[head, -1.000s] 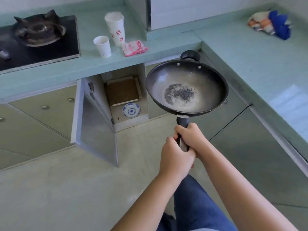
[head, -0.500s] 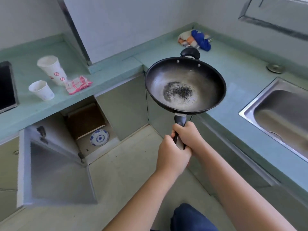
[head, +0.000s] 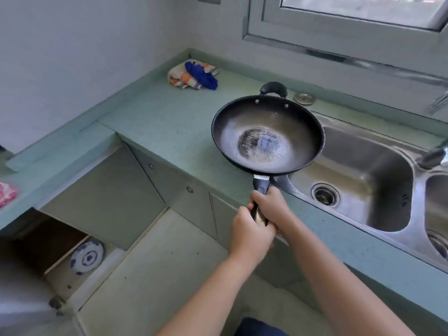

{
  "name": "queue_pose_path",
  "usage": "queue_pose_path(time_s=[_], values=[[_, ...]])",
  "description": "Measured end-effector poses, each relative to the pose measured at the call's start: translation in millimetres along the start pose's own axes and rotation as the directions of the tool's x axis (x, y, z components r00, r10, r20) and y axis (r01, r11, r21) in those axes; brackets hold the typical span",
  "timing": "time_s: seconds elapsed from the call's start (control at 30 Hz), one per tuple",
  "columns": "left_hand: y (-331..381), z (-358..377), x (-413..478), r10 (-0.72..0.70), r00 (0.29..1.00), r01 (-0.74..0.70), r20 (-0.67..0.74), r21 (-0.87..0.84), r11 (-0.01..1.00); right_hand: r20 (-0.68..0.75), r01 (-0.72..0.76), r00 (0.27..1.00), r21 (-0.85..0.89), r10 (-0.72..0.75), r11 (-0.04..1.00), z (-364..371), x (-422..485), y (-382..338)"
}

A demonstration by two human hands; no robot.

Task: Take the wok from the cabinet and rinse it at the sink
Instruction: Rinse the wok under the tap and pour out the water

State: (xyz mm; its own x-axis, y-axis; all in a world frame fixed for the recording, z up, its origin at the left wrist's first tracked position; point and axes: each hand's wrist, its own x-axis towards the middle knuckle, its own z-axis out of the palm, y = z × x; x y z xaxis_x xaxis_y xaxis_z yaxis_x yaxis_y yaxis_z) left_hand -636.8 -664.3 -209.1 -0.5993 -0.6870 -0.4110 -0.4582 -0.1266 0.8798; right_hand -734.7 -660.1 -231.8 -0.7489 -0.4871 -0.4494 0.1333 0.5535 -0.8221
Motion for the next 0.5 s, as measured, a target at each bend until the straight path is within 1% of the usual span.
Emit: queue_pose_path(time_s=[0.1,0.3,0.4,0.5], values=[[7.9,23.2,15.3,0.026,0.998,-0.027,0.062,0.029,0.999,-0.060,-0.023,0.998,0.024,0.024,0.999,-26.5,11.5,3.1],[15.4,66.3,34.3,0.034,0.982,-0.057,0.188,0.115,0.992,-0.122,-0.069,0.988,0.173,0.091,0.982,-72.8,22.0,19.1],[16.5,81.9,36.6,0.021,0.972,-0.055,0.235,0.138,0.989,-0.153,-0.075,0.982,0.236,0.114,0.969,-86.7,27.2,30.6],[14.4,97.3,36.9,0.004,0.964,-0.049,0.265,0.162,0.986,-0.187,-0.089,0.972,0.262,0.141,0.961,-98.8,30.5,42.9]])
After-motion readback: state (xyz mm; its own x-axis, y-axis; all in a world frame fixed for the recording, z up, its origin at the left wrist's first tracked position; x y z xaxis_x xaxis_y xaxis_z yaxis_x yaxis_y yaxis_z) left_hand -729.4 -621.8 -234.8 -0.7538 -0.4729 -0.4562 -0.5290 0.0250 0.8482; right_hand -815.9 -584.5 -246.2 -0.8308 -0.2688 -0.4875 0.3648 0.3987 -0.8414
